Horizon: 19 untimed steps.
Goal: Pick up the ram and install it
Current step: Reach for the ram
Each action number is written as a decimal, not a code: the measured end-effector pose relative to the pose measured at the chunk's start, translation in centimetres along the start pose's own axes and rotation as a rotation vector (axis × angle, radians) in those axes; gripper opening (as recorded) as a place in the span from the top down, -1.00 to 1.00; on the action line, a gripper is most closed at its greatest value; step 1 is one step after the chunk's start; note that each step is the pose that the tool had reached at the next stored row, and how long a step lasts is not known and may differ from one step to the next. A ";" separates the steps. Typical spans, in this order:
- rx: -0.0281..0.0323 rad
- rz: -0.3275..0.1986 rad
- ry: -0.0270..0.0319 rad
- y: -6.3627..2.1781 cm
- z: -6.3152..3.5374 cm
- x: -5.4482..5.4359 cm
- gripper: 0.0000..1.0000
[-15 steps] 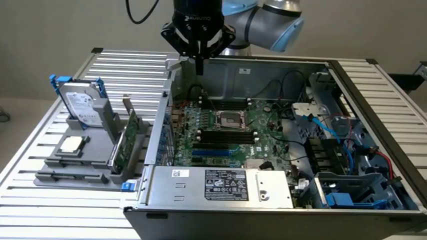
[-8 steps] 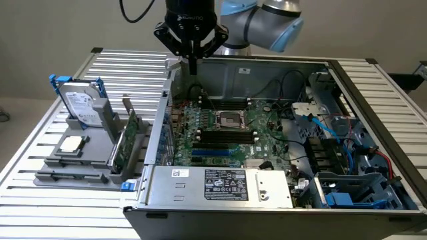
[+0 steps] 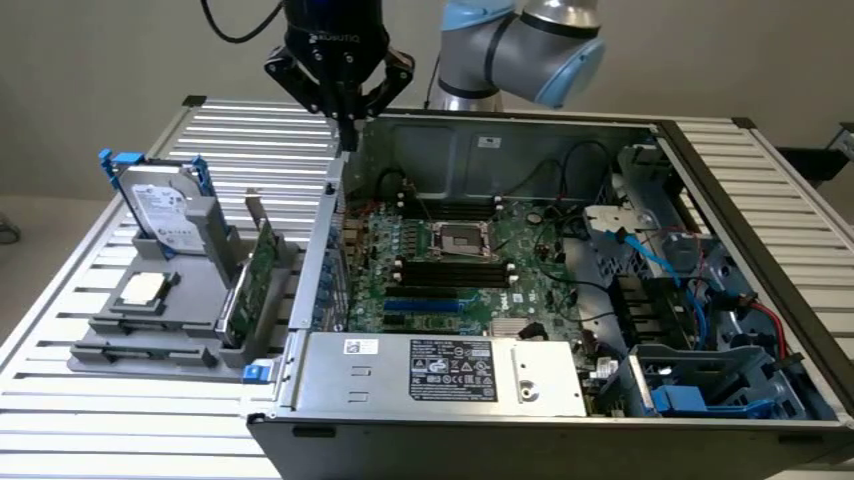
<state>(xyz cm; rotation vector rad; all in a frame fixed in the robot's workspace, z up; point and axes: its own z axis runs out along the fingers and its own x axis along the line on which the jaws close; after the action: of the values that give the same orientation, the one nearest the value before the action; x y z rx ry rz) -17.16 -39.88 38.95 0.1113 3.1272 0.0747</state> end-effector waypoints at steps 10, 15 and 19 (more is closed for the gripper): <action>0.0001 0.000 0.0003 -0.40 0.63 4.5 0.79; 0.0001 0.000 0.0003 -0.81 0.90 6.8 0.79; 0.0000 0.000 0.0003 -1.42 1.10 8.6 0.79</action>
<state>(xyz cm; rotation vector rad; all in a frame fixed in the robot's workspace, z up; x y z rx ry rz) -25.80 -40.63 37.70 0.1112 3.1275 0.0747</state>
